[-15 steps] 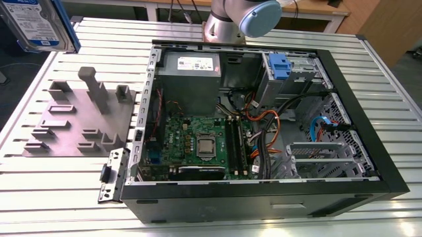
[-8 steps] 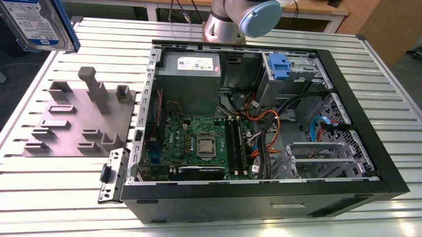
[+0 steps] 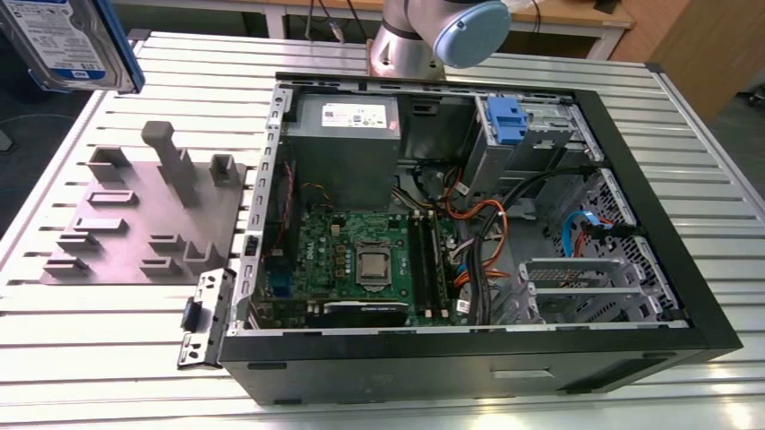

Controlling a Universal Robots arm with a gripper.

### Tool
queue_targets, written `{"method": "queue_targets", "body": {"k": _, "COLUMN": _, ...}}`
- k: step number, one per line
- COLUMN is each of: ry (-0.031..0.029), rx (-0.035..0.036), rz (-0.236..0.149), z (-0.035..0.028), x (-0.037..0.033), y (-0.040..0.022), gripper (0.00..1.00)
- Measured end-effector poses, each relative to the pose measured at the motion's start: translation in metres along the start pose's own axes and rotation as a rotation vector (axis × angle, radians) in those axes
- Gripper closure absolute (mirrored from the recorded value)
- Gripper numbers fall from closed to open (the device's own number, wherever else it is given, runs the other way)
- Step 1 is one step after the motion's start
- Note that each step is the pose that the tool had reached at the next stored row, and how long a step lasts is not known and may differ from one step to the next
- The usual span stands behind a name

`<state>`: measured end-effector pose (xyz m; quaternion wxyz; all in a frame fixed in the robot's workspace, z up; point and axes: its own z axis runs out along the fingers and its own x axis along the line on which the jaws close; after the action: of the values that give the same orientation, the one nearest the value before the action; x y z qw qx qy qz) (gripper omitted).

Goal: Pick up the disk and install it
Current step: 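Pick up the disk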

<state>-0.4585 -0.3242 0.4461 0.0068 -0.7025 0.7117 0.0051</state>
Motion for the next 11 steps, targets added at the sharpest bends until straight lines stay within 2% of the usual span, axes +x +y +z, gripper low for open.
{"method": "queue_targets", "body": {"k": 11, "ry": 0.0000, "rx": 0.0000, "rz": 0.000, "z": -0.0048, "x": -0.0001, "y": 0.0000, "gripper": 0.63}}
